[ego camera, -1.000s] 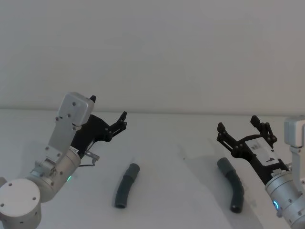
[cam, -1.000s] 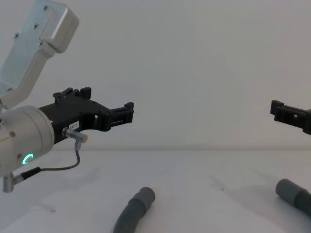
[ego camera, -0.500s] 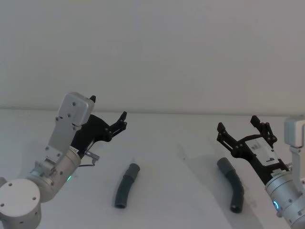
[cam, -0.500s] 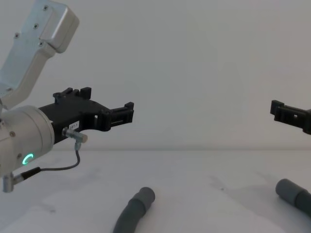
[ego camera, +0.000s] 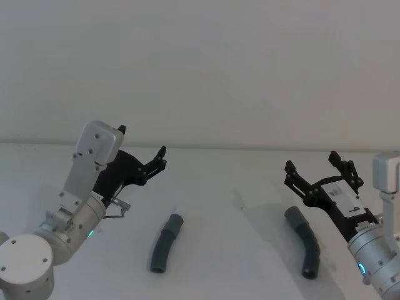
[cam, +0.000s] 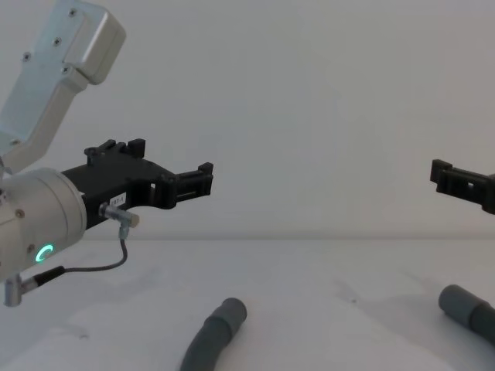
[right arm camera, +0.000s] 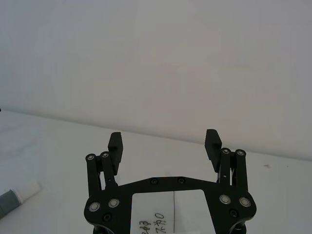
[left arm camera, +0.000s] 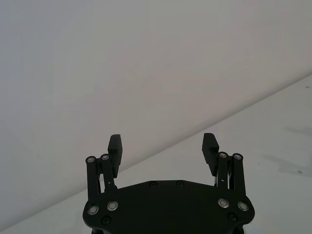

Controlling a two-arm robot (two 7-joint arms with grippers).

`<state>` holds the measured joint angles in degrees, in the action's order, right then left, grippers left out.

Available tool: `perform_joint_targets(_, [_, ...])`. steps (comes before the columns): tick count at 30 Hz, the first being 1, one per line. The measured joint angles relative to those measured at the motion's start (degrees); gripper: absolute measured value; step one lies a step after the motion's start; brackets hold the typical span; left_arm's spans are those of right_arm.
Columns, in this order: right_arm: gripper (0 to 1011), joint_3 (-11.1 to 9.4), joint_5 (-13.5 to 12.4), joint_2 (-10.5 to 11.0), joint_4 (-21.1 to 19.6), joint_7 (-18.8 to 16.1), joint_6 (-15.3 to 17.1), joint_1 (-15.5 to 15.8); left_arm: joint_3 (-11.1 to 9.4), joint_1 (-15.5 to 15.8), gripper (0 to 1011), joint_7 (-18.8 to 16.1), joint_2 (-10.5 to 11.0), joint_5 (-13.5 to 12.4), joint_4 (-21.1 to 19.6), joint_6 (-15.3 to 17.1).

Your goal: Use both hands to pick up one end of the pipe from the table, align the ends, and insert them.

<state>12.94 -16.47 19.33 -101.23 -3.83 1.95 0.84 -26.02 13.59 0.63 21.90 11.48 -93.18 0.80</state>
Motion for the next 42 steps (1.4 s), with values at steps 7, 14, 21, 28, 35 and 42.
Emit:
perform_joint_targets(7, [1001, 0.0, 0.0, 0.0, 0.0, 0.0, 0.0, 0.0, 0.0, 0.0, 1001, 0.0, 0.0, 0.0, 0.0, 0.0])
perform_joint_targets(14, [1001, 0.0, 0.0, 0.0, 0.0, 0.0, 0.0, 0.0, 0.0, 0.0, 1001, 0.0, 0.0, 0.0, 0.0, 0.0])
perform_joint_targets(21, [1002, 0.0, 0.0, 0.0, 0.0, 0.0, 0.0, 0.0, 0.11, -0.12, 1001, 0.18, 0.18, 0.06, -0.45, 0.44])
perform_joint_targets(28, [1001, 0.0, 0.0, 0.0, 0.0, 0.0, 0.0, 0.0, 0.67, -0.84, 1001, 1.84, 1.46, 1.33, -2.84, 3.79])
perform_joint_targets(35, [1001, 0.0, 0.0, 0.0, 0.0, 0.0, 0.0, 0.0, 1.69, -2.32, 1001, 4.02, 3.61, 3.46, -6.81, 9.14])
perform_joint_targets(42, [1002, 0.0, 0.0, 0.0, 0.0, 0.0, 0.0, 0.0, 2.85, -3.94, 1001, 6.63, 6.01, 6.29, -11.14, 15.75])
